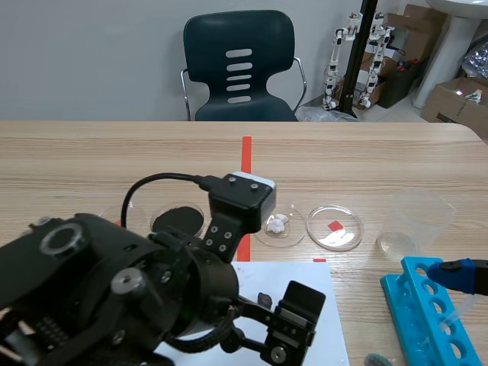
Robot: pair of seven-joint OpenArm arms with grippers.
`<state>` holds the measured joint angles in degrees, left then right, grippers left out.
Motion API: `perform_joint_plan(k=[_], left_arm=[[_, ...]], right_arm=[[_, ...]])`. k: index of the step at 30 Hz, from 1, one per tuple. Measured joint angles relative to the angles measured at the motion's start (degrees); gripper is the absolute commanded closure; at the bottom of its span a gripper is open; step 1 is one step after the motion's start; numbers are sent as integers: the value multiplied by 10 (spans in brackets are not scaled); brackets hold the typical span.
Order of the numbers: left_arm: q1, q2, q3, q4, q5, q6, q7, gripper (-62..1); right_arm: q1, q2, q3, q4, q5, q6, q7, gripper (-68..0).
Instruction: Pick up the right mineral with the left hand
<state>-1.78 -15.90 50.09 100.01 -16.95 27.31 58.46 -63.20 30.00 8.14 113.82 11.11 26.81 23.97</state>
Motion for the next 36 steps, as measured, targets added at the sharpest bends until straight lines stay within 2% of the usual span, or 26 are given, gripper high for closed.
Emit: perform_joint_plan(k=[4,11,12,14,15,23,36], left_arm=[[-46,25,28,-42,2,1,29,-623],[-109,75,63,-127,1,2,31,-623],[-115,83,63,-139,-1,7,31,-623],[-123,97,63,-162,-5,43,31,-623],[-127,101,61,-172,-5,47,37,-623],[-157,133,60,-237,-5,46,76,-623],[-170,169,60,-324,-5,43,69,-623]], right_arm=[[0,0,0,0,0,0,0,-604],[0,0,0,0,0,0,0,-604],[0,0,0,0,0,0,0,-604],[0,0,0,0,0,0,0,-604],[0,0,0,0,0,0,0,-604],[0,0,0,0,0,0,0,-604],[0,0,0,0,0,0,0,-604]])
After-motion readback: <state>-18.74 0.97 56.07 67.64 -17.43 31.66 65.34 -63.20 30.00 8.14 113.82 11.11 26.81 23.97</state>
